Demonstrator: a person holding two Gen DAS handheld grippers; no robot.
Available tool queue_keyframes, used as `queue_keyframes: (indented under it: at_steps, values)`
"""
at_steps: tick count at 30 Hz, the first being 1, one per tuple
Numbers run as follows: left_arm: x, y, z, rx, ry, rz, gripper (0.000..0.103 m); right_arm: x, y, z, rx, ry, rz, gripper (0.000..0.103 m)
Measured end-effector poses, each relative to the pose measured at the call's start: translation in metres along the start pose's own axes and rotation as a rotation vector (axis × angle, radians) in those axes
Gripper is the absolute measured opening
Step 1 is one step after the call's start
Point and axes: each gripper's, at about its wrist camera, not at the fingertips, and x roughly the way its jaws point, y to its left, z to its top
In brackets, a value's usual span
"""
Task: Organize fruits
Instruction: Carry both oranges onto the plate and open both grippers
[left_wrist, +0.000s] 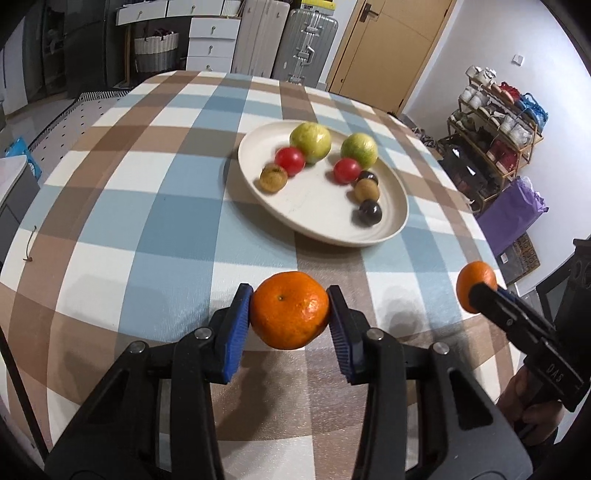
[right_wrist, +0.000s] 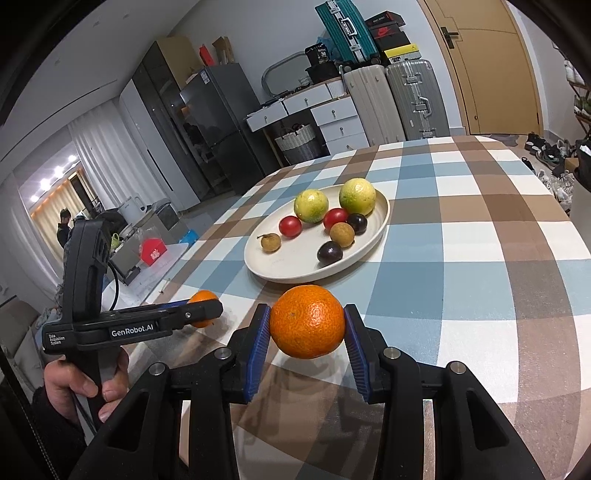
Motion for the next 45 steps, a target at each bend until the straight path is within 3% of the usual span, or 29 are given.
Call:
queue_keyframes:
  at_steps: [13,23,34,45]
  values:
    - [-0.02,-0.011,0.039,0.033,-0.07,-0.025,0.038,0.003,0.008,0.029,-0.031,-0.031,0.013,0.04]
    - [-0.013,-0.017,0.081,0.041,-0.083,-0.065,0.038,0.021,0.014,0.06,-0.062,-0.033,0.021,0.04]
    - [0.026,-0.022,0.113,0.044,-0.022,-0.135,0.038,0.061,0.004,0.085,-0.074,0.02,0.009,0.04]
    - [0.075,-0.017,0.128,0.029,0.059,-0.176,0.038,0.099,-0.001,0.083,-0.119,0.083,-0.004,0.04]
